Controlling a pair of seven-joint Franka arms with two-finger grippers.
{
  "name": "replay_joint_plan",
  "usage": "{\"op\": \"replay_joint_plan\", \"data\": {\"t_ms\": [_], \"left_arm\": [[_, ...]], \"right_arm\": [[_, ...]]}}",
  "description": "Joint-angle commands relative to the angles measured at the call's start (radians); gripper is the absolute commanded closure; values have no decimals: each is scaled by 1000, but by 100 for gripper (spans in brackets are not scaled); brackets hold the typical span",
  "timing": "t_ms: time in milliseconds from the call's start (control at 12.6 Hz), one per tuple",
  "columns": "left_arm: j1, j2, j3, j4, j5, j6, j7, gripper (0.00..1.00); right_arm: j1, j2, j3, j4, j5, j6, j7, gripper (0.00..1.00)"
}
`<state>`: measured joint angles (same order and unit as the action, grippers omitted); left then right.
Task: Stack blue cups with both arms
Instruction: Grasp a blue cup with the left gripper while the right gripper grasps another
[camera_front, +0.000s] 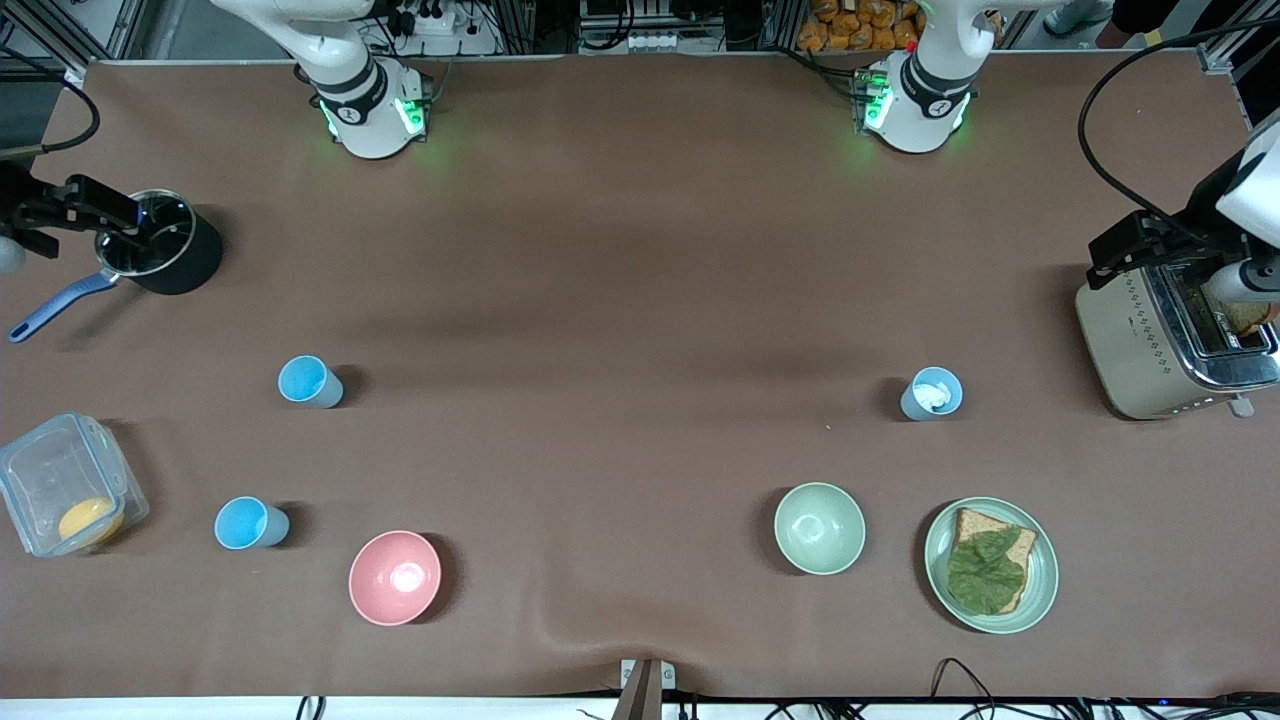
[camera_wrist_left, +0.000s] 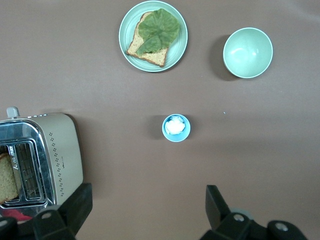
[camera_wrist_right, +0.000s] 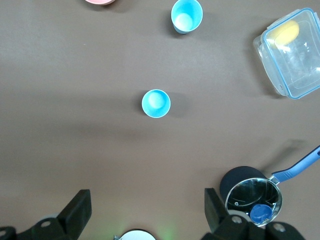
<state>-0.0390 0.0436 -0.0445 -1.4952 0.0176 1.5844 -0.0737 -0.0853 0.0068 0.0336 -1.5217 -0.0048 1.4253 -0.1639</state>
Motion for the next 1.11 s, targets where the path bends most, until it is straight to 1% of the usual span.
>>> {"op": "replay_joint_plan", "data": {"t_ms": [0, 158, 317, 396, 554, 634, 713, 792, 871, 1030], "left_arm": [[43, 15, -17, 32, -7, -50, 20, 0], [30, 38, -15, 29, -1, -50, 20, 0], [50, 122, -17, -17, -21, -35, 31, 0], [48, 143, -17, -83, -21, 47, 31, 0], [44, 136, -17, -303, -21, 271, 29, 0], [42, 136, -17, -404, -19, 413, 29, 0], [42, 151, -17, -478, -16, 536, 29, 0], [44, 188, -17, -537, -13, 660, 31, 0], [42, 221, -17, -557, -7, 716, 31, 0], [41, 275, -18, -560, -7, 735, 31, 0]], "right_arm": [[-4, -15, 8, -12, -18, 0, -6, 0], [-5, -15, 8, -14, -18, -2, -6, 0], [-5, -15, 6, -14, -18, -5, -6, 0], [-8, -15, 6, -15, -18, -8, -6, 0], [-28, -11, 0, -47, -18, -5, -6, 0], [-45, -4, 0, -67, -18, 0, -9, 0], [-57, 10, 0, -99, -18, 16, -9, 0], [-60, 19, 0, -164, -18, 94, -9, 0], [-68, 19, 0, -252, -18, 200, -11, 0], [-73, 44, 0, -410, -17, 401, -8, 0]]}}
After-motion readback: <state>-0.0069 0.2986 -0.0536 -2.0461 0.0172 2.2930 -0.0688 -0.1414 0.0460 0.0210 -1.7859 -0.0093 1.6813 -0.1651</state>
